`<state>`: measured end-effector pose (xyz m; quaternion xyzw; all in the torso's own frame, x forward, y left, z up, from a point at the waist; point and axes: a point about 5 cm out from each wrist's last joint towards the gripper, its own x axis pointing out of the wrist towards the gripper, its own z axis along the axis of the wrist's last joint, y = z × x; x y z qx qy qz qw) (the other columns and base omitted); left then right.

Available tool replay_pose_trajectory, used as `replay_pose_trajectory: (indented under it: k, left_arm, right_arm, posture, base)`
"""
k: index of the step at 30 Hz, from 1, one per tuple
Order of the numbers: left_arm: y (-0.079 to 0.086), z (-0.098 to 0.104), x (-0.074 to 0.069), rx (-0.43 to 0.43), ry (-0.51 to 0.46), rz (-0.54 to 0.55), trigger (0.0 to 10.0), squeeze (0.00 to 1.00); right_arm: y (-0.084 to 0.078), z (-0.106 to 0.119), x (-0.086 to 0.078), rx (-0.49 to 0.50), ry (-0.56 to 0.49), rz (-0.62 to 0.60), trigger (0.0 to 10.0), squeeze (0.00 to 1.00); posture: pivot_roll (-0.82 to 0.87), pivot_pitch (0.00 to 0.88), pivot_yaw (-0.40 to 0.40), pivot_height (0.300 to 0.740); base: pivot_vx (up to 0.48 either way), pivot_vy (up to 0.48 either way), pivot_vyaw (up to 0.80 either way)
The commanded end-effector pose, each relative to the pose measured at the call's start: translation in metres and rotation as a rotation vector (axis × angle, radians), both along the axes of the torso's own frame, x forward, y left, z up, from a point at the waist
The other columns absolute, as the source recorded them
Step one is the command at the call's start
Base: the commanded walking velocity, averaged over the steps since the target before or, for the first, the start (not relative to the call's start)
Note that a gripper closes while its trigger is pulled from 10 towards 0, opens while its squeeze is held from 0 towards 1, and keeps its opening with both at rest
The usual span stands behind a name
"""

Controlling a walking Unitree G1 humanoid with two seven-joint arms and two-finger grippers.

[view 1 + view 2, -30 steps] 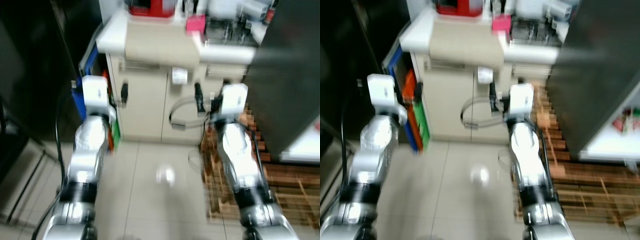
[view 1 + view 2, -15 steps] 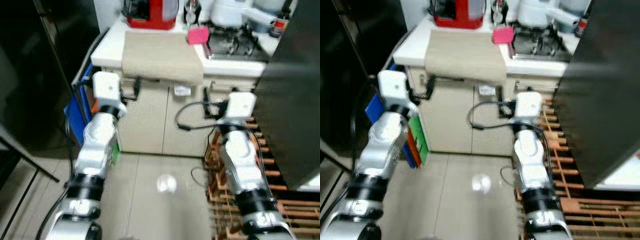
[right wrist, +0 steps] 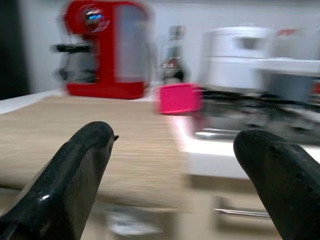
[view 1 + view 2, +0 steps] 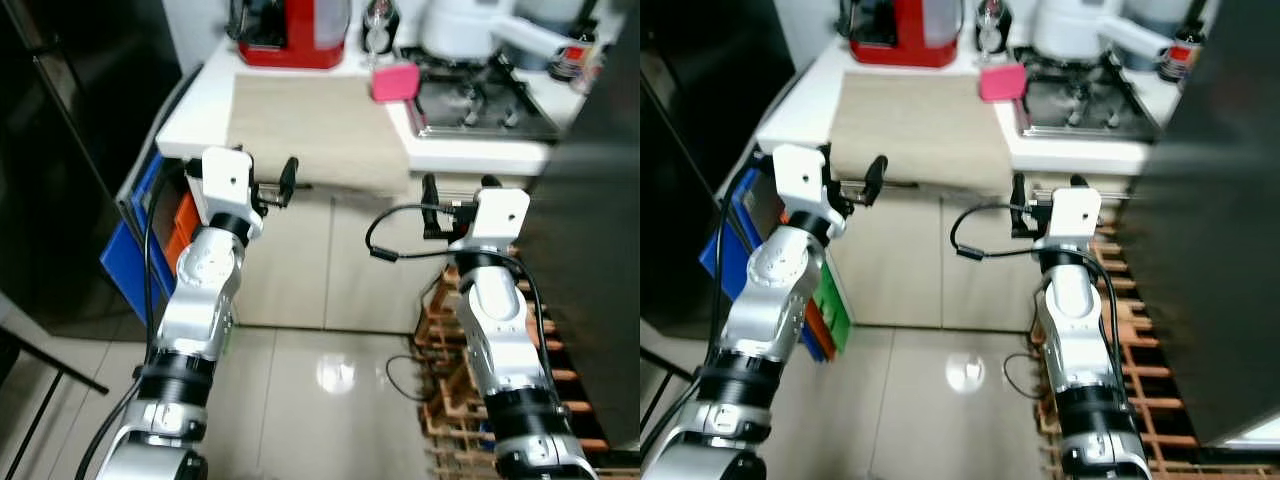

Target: Restocking fridge

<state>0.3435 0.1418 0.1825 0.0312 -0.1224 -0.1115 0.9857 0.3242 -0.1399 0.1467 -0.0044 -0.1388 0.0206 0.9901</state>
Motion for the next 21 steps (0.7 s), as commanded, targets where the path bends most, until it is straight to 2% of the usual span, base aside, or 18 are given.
replay_pose_trajectory:
  k: [1,4,9,12,13,14,15,16,21]
  left_arm:
    - [-0.008,0.007,0.001,0.0,-0.024,-0.039,10.0,0.0]
    - [-0.011,0.01,0.0,0.004,-0.035,-0.07,10.0,0.0]
    - [-0.014,0.008,0.0,-0.051,-0.01,-0.087,10.0,0.0]
    - [-0.018,0.025,-0.004,-0.11,-0.1,-0.085,10.0,0.0]
    - [-0.018,0.025,-0.004,-0.11,-0.1,-0.085,10.0,0.0]
    - [-0.018,0.038,-0.005,-0.129,-0.154,-0.082,10.0,0.0]
    - [-0.018,0.038,-0.005,-0.129,-0.154,-0.082,10.0,0.0]
    - [-0.021,0.049,-0.007,-0.146,-0.202,-0.096,10.0,0.0]
    - [-0.036,0.069,-0.011,-0.121,-0.269,-0.176,10.0,0.0]
  right_arm:
    - [-0.009,0.001,-0.001,-0.013,-0.001,-0.024,10.0,0.1]
    - [-0.014,0.003,-0.001,-0.017,-0.006,-0.04,10.0,0.1]
    - [-0.016,0.008,-0.001,-0.02,-0.024,-0.057,10.0,0.1]
    - [-0.021,0.035,-0.004,-0.053,-0.162,-0.107,10.0,0.11]
    - [-0.021,0.035,-0.004,-0.053,-0.162,-0.107,10.0,0.11]
    - [-0.024,0.046,-0.005,-0.037,-0.207,-0.125,10.0,0.1]
    - [-0.024,0.046,-0.005,-0.037,-0.207,-0.125,10.0,0.1]
    - [-0.027,0.057,-0.006,-0.047,-0.253,-0.145,10.0,0.11]
    - [-0.031,0.079,-0.006,-0.082,-0.328,-0.176,10.0,0.11]
  posture:
    - [-0.11,0.06,0.016,0.74]
    - [-0.11,0.062,0.016,0.74]
    - [-0.11,0.064,0.018,0.74]
    - [-0.12,0.06,0.015,0.74]
    - [-0.12,0.06,0.015,0.74]
    - [-0.12,0.061,0.013,0.74]
    - [-0.12,0.061,0.013,0.74]
    - [-0.12,0.06,0.011,0.74]
    - [-0.11,0.062,0.012,0.74]
  base:
    - [0.48,0.0,0.0]
    - [0.48,0.0,0.0]
    - [0.48,0.0,0.0]
    - [0.48,0.0,0.0]
    - [0.48,0.0,0.0]
    - [0.48,0.0,0.0]
    - [0.48,0.0,0.0]
    - [0.48,0.0,0.0]
    - [0.48,0.0,0.0]
